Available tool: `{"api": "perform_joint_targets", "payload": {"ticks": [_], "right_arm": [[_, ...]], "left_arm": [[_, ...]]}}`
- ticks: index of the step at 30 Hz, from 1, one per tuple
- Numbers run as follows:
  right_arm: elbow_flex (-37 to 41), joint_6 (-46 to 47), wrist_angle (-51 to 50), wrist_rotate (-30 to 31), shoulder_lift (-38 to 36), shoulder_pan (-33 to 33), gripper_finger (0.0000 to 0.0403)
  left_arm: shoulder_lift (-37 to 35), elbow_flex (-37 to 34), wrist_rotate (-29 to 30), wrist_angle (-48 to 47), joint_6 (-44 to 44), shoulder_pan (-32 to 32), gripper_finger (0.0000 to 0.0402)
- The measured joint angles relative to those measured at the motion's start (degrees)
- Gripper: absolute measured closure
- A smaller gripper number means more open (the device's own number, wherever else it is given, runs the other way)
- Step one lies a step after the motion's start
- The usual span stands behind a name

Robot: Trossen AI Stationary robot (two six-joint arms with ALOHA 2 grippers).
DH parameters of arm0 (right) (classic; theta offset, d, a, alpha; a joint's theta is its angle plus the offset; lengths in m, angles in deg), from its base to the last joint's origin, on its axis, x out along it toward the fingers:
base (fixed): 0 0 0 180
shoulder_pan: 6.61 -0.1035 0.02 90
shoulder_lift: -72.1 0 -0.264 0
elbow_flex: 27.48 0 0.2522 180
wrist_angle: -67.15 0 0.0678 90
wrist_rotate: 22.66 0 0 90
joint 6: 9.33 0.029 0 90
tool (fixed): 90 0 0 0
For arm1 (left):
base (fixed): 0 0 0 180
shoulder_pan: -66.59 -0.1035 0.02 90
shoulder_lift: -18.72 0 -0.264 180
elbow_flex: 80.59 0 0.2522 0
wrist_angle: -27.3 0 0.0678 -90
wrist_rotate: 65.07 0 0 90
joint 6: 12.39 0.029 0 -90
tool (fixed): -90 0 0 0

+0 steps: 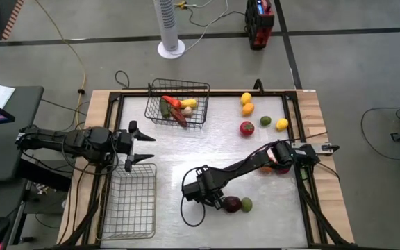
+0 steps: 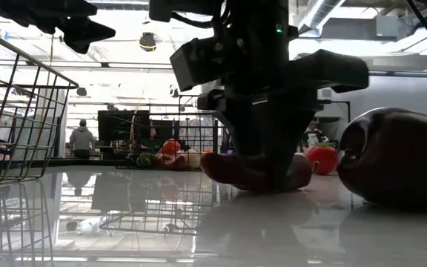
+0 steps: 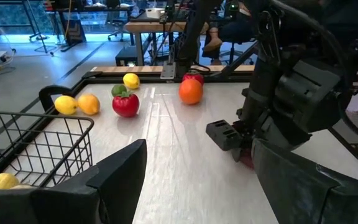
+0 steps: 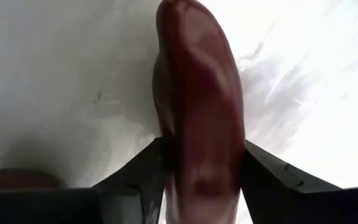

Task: Sort produce into baskets
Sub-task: Put the red chili pepper into the black wire basket, then put the top red tomato into the silver wire basket

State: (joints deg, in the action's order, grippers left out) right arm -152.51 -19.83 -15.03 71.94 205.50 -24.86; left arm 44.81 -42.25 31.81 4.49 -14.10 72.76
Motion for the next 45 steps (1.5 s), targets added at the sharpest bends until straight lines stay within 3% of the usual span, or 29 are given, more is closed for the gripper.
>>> {"api": "perform_joint_targets", "payload": {"ticks": [8,16,20,25,33,40,45], "right_arm": [[-4.22,1.19,-3.65,9.49,-0.02,1.73,0.02],[-12.53,-5.62,-5.75,30.31,-0.05,6.67,0.0201],[-15.62,-9.98,-2.14,39.52,-0.07,10.71,0.0197],[-18.1,-18.17,8.13,46.57,-0.07,15.79,0.0196],[-18.91,-23.4,25.36,46.87,-0.05,24.7,0.0181],[-18.86,-11.92,23.83,37.05,-0.04,30.66,0.0105],[-18.84,-10.4,15.04,41.44,-0.79,30.04,0.0056]], "left_arm": [[0.0,0.0,1.14,-0.09,0.0,0.0,0.0123],[-2.17,0.02,4.35,-0.16,-0.23,0.0,0.0123],[-4.92,0.02,4.35,-0.47,-0.75,0.0,0.0123],[-6.38,0.04,4.31,-1.54,-1.08,0.0,0.0123],[-6.38,0.04,3.45,-2.25,-1.34,0.0,0.0123],[-6.38,0.04,3.43,-3.55,-1.17,0.0,0.0123],[-6.4,0.04,3.43,-3.66,-1.49,0.0,0.0123]]}}
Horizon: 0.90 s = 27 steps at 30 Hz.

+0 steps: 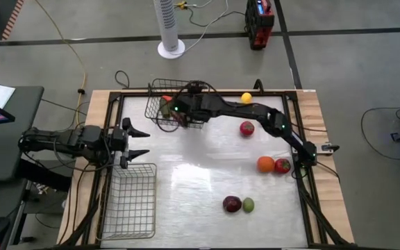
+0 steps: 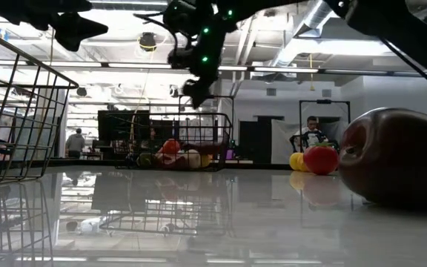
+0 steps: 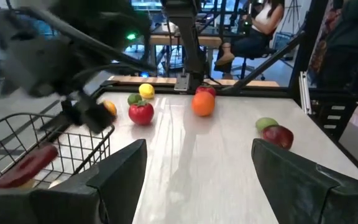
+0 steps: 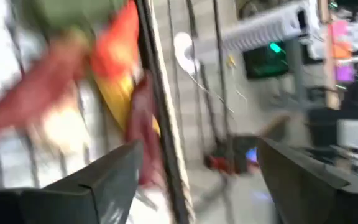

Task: Sort produce into baskets
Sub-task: Put the top red tomato into the silver wire basket

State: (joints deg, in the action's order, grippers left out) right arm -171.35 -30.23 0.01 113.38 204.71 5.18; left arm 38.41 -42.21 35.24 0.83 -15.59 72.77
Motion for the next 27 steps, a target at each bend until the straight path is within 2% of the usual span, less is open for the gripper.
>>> {"api": "perform_joint_targets", "payload": {"ticks": [2,4,8,12,14,19,27], "right_arm": [[0.0,3.86,-6.82,4.97,-1.51,-0.94,0.0044],[-0.02,11.19,-15.03,6.01,-3.57,-1.31,0.0041],[0.78,29.51,-29.05,-0.71,-8.42,0.29,0.0045],[5.15,37.22,-34.72,-4.06,-12.54,2.09,0.0053],[8.93,38.61,-34.5,-5.41,-14.68,2.51,0.0054],[22.26,41.66,-29.37,-14.62,-20.85,4.41,0.0055],[50.12,47.45,-11.98,-25.04,-34.0,6.97,0.0055]], "left_arm": [[0.01,0.0,0.0,-0.36,-0.34,0.01,0.0123],[0.01,0.0,0.02,-0.55,-0.38,0.02,0.0123],[0.05,0.0,0.04,-0.56,-0.35,0.02,0.0123],[0.12,0.0,0.07,-0.35,-0.67,0.02,0.0123],[0.15,0.0,0.03,-0.39,-1.16,0.02,0.0123],[0.15,0.0,-1.05,-0.46,-2.13,0.02,0.0123],[0.15,0.0,-1.51,-0.81,-2.52,0.02,0.0123]]}}
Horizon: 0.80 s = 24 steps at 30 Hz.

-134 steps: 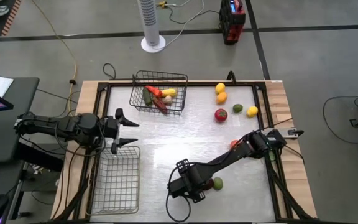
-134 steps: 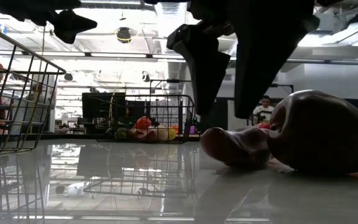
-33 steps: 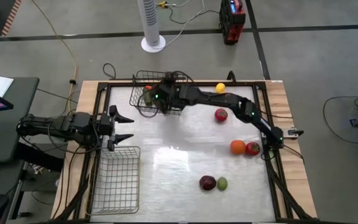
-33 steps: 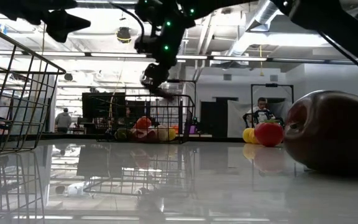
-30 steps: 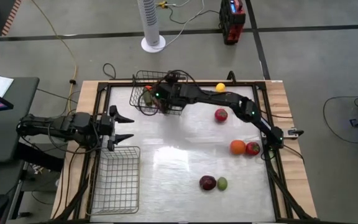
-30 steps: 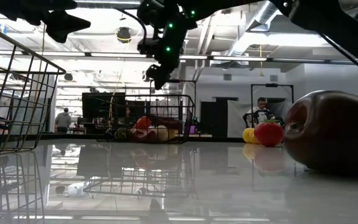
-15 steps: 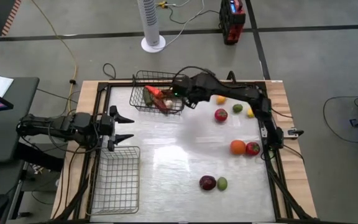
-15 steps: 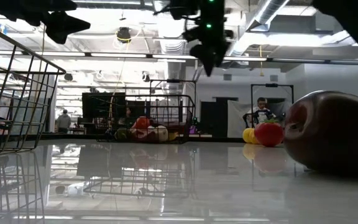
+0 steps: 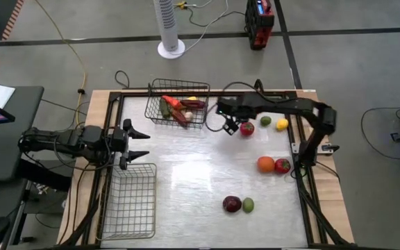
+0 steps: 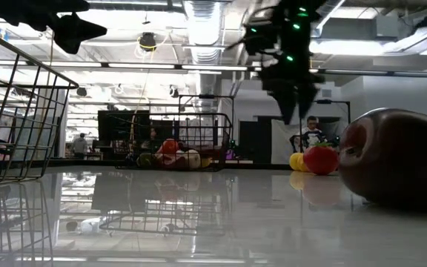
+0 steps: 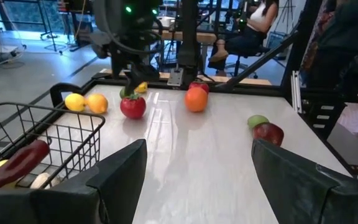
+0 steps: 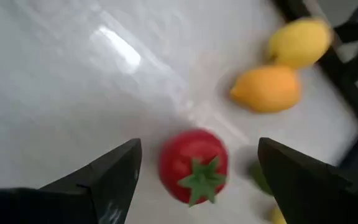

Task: Sort produce into baskets
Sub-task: Put the top red tomato into the silver wire basket

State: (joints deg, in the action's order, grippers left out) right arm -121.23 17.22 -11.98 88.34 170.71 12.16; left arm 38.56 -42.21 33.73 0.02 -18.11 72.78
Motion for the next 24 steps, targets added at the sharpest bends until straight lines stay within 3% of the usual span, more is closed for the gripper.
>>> {"api": "perform_joint_targets", "payload": {"ticks": [5,9,18,24], "right_arm": [[13.98,2.49,12.74,-3.7,-7.83,1.32,0.0044],[20.8,3.62,16.47,-4.37,-11.24,2.35,0.0028],[27.57,3.54,22.52,-4.59,-12.42,3.91,0.0004],[31.45,3.46,26.4,-7.97,-12.42,5.01,0.0004]], "left_arm": [[0.0,0.0,0.18,0.21,-0.08,0.0,0.0123],[0.0,0.0,0.52,0.42,0.02,0.0,0.0123],[0.0,-0.02,0.91,0.42,0.25,0.0,0.0123],[0.0,-0.02,0.92,0.02,0.35,-0.02,0.0123]]}}
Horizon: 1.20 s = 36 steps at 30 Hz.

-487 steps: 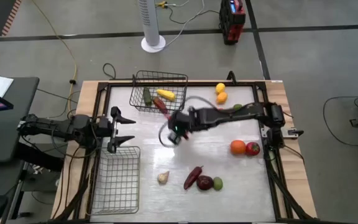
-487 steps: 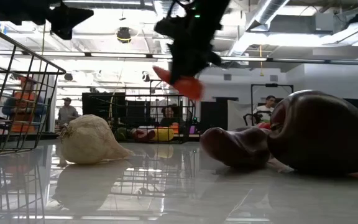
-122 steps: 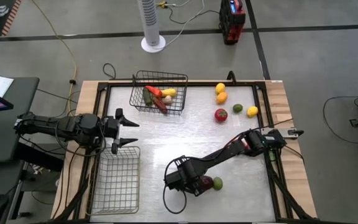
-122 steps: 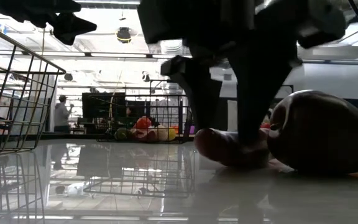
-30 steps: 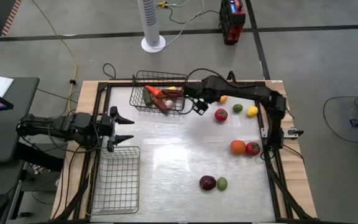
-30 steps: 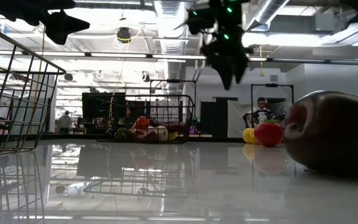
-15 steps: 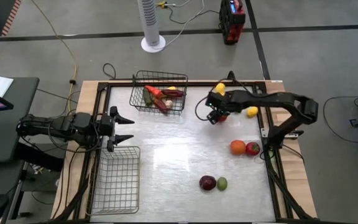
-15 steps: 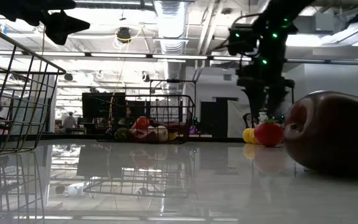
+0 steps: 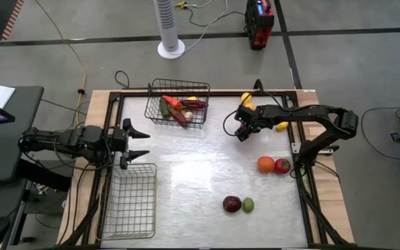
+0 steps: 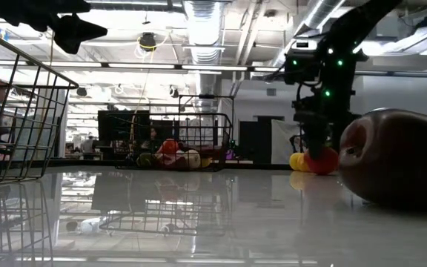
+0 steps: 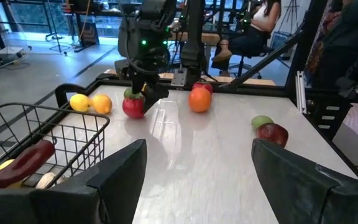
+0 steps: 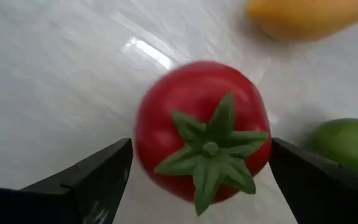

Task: Sort produce into baskets
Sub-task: Put the top red tomato into the silver wire basket

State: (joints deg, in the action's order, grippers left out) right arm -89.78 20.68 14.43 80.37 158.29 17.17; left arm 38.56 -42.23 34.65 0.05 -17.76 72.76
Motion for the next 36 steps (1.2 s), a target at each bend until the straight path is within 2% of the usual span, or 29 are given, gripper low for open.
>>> {"api": "perform_joint_targets", "payload": {"ticks": [11,20,26,32,36], "right_arm": [[3.85,-1.99,11.12,1.92,0.04,-0.9,0.0007],[2.58,-2.52,12.99,-1.0,0.07,-3.46,0.006],[-2.08,-2.13,14.55,-1.49,0.09,-9.62,0.0053],[-7.22,-1.98,28.51,-4.17,0.34,-18.16,0.0054],[-11.13,-2.9,36.59,-4.17,2.82,-24.0,0.0054]], "left_arm": [[0.02,0.0,-0.01,0.07,0.13,0.02,0.0123],[0.02,0.0,-0.02,0.07,0.08,0.02,0.0123],[0.02,0.0,-0.04,0.07,-0.4,0.02,0.0123],[0.0,-0.02,-1.18,1.36,-1.01,0.02,0.0123],[0.02,1.25,-7.13,1.38,-1.94,0.0,0.0123]]}}
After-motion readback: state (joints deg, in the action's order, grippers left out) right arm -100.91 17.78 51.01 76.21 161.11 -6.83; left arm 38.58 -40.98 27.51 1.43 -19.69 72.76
